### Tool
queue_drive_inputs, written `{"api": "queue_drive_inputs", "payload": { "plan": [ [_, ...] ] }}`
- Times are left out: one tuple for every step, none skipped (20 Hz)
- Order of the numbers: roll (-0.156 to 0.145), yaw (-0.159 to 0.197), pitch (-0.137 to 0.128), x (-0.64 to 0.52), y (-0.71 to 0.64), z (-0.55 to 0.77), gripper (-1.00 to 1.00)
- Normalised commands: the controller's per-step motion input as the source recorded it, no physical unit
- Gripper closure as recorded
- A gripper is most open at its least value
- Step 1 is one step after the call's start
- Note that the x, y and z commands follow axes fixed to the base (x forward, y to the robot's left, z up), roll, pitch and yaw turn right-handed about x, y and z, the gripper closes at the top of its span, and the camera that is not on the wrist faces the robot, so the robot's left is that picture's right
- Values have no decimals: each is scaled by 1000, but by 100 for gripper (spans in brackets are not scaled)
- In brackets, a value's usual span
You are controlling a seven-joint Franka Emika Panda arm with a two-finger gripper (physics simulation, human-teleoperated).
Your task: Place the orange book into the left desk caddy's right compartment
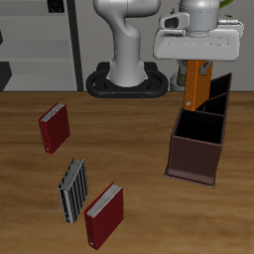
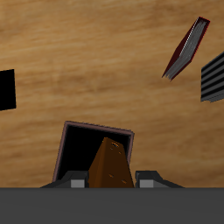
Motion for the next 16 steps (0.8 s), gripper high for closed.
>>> {"api": "queue_drive_inputs", "payload": {
  "plan": [
    [0,0,0,-165,15,-10,100],
    [41,6,8,88,273,-89,100],
    [28,30,8,50,268,-60,100],
    [11,26,-5,55,168,-59,100],
    [15,-36,37,190,93,-125,100],
    [-6,2,32,73,105,-135,100],
    [11,18,20,78,97,-127,100],
    [5,-10,22,56,79,-80,100],
    [-3,-7,-1,5,49,-35,100],
    [16,-53,18,51,73,-91,100],
    [22,36,-13,57,111,-48,100],
    [0,0,0,-112,28,-14,100],
    [27,-7,13,13,73,-76,100],
    [-4,7,22,41,93,-84,100],
    [8,16,-6,16,46,-48,100],
    [-12,-40,21,115,-67,-99,100]
  ]
}}
